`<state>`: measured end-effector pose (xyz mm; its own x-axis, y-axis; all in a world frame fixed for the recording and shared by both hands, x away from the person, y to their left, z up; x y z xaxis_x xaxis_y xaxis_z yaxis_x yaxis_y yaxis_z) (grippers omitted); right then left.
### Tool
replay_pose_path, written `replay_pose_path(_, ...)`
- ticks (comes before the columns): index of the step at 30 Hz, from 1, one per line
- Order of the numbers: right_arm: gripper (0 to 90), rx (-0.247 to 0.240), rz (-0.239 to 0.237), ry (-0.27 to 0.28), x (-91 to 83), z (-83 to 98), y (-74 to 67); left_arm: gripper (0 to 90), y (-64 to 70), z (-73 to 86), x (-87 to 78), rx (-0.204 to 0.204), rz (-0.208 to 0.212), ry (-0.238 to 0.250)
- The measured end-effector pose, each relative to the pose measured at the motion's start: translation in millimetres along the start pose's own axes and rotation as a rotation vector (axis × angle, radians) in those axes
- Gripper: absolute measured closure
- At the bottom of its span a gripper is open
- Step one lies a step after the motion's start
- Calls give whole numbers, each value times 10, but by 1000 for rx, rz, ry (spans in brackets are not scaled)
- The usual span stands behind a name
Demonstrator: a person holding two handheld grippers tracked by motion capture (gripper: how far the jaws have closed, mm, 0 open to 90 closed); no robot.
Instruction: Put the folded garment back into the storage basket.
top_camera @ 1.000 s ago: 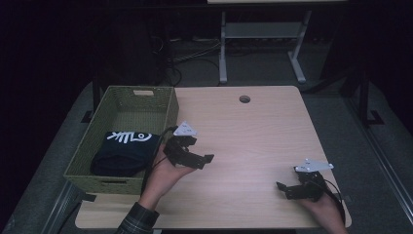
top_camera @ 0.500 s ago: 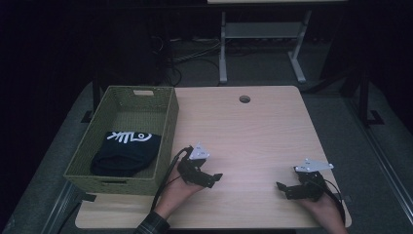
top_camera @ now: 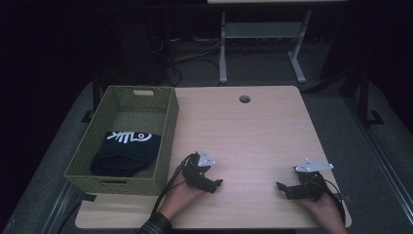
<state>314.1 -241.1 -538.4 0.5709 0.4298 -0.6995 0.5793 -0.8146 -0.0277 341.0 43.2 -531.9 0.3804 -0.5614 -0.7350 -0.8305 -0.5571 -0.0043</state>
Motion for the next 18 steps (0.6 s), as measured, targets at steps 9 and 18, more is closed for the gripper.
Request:
replay_pose_path(9,78,1,0,0,0,1,-1,128,5,8,13,-4,0,49)
replay_pose_path(18,78,1,0,0,0,1,-1,133,4,10,11,-7,2,50)
Point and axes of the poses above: each handheld gripper's, and its own axes: x roughly forward along the jaws, z roughly out of its underside, y roughly to its right, the point moved 8 cm from there along x, roughly forward along the jaws
